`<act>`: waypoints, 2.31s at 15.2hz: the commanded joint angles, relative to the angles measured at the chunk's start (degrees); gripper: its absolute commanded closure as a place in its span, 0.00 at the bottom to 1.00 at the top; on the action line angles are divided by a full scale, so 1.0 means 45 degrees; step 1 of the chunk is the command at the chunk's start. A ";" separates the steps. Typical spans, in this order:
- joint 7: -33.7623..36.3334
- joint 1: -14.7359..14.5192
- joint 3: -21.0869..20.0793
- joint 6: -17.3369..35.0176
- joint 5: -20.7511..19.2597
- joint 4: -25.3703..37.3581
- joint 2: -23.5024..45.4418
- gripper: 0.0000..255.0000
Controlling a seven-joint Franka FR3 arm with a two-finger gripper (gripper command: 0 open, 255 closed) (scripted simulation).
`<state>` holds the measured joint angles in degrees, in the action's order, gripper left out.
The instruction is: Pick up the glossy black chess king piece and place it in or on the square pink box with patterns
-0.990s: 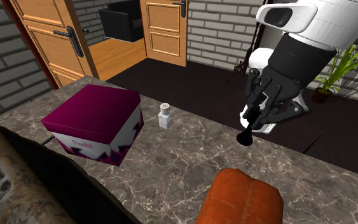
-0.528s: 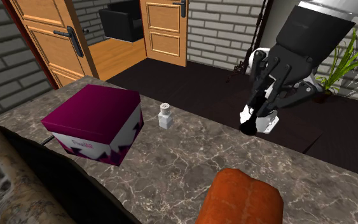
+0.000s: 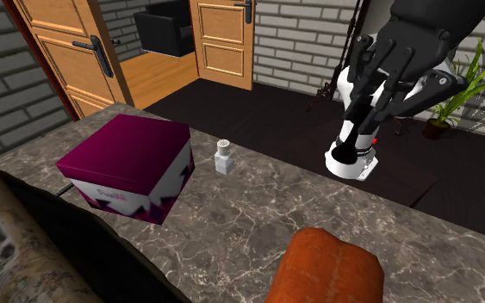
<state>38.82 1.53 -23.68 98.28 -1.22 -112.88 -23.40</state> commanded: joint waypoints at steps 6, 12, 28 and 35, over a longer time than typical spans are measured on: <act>-0.1219 0.0568 0.0822 0.0017 -0.0455 0.0992 0.0957 1.00; -0.2560 0.1215 0.1666 0.0232 -0.0904 0.2287 0.2380 1.00; -0.5717 0.2644 0.3181 -0.0854 -0.1640 0.9483 0.8231 1.00; -0.6643 0.2913 0.3470 -0.1993 -0.1820 1.3676 1.1202 1.00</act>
<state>9.05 14.43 -8.09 88.51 -9.48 -50.52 27.12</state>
